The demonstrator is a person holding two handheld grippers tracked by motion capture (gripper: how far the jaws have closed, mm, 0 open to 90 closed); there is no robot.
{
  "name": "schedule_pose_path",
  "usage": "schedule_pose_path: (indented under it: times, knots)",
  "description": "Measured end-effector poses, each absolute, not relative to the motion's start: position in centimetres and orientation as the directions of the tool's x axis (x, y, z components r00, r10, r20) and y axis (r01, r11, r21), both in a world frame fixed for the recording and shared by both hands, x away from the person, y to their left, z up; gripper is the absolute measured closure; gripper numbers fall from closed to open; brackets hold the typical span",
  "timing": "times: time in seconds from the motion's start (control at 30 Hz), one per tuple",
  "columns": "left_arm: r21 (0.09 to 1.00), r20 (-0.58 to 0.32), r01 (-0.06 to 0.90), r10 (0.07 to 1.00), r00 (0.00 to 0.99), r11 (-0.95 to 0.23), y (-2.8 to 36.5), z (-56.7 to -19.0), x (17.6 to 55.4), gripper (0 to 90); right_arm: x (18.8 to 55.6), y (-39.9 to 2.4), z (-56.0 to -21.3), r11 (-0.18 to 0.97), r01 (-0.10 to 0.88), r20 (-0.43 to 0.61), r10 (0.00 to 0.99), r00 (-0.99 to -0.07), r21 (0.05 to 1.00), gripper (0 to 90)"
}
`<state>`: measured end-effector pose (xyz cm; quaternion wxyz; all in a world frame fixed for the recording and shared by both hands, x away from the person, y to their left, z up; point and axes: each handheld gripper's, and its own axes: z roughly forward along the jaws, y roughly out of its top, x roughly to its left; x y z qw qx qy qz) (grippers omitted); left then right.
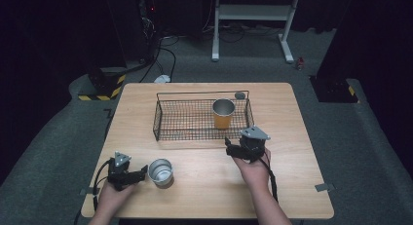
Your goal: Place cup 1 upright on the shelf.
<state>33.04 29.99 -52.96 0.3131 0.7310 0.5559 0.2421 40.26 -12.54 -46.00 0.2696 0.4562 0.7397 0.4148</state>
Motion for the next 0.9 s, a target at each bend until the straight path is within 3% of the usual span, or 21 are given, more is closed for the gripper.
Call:
schedule_pose_path:
  times: [0.37, 0.9]
  knots:
    - [0.725, 0.005, 0.664, 0.964, 0.265, -0.186, 30.0, -52.9, 33.0, 13.3, 37.7, -13.3, -47.9, 0.269, 0.462, -0.032, 0.888, -0.459, 0.845, 10.1]
    - [0.724, 0.008, 0.659, 0.958, 0.285, -0.202, 30.1, -52.9, 33.0, 13.8, 33.8, -13.8, -52.1, 0.325, 0.552, -0.034, 0.881, -0.472, 0.768, 10.5]
